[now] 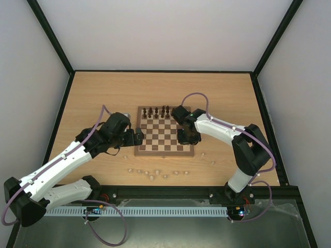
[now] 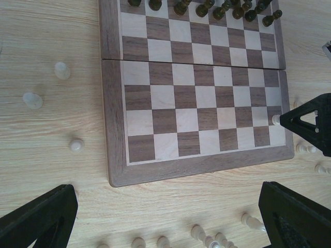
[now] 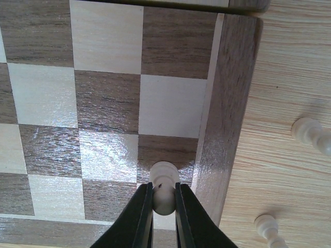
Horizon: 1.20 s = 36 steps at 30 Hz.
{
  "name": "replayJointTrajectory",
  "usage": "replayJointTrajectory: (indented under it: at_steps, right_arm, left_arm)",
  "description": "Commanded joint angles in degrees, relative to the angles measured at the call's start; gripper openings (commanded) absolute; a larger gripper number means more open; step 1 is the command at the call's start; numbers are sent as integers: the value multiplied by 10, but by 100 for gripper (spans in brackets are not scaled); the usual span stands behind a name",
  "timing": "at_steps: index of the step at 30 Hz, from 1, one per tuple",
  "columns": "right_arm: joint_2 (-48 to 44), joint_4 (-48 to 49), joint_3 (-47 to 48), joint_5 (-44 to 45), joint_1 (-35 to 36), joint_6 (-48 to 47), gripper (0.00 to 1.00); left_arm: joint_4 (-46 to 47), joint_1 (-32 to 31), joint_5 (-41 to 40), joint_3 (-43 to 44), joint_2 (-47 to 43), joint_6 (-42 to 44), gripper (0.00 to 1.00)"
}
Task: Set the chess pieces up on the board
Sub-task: Place the chess piece on the chessboard.
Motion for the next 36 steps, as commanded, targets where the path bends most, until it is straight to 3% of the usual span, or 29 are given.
replayJointTrajectory:
  at_steps: [1, 12, 25, 28, 36]
  right_arm:
    - [13, -11, -5, 12, 4, 6, 10]
    - [23, -7, -1, 15, 4, 3, 11]
    - [7, -20, 15, 11, 4, -1, 24]
    - [-6, -24, 21, 9, 4, -1, 32]
    - [-96, -12, 1, -13, 4, 20, 64]
  left_arm:
    - [1, 5, 4, -7, -11, -2, 99]
    - [1, 5, 3, -6, -10, -1, 99]
    - [4, 7, 6, -5, -5, 0, 99]
    - [5, 7, 7, -7, -5, -1, 99]
    - [0, 7, 9, -11, 4, -5, 99]
